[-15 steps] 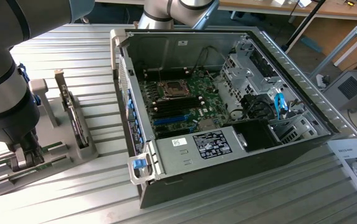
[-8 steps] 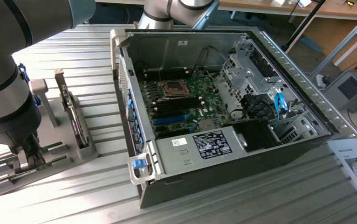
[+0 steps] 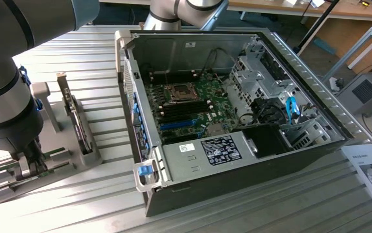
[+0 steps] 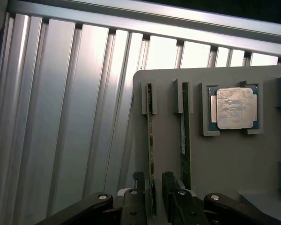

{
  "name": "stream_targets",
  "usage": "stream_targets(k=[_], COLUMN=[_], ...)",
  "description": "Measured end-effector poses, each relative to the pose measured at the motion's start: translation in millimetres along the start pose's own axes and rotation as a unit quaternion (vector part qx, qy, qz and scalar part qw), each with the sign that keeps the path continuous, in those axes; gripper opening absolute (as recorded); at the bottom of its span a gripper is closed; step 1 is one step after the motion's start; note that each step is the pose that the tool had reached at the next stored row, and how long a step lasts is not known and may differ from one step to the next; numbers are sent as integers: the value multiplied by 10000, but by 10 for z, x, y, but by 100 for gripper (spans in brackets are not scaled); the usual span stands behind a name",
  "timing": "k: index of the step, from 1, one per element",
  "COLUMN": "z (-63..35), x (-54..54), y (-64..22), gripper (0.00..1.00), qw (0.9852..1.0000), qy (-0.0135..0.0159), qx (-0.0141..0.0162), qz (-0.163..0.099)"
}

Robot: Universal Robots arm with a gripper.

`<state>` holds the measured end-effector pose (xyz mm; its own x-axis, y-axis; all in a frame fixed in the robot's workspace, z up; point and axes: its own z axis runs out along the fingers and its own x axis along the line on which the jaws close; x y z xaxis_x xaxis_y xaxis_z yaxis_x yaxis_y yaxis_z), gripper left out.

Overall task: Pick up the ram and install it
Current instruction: 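Pick up the ram and move it above insertion slot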

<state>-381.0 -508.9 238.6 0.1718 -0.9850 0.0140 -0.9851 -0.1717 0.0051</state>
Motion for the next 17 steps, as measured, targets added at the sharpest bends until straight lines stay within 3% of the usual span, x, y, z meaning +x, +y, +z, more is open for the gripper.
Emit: stream_targets(k=[17], z=[2], x=[0], y=[0], gripper=[29], qw=[9999], qy=[1], qx=[3], qz=[-144])
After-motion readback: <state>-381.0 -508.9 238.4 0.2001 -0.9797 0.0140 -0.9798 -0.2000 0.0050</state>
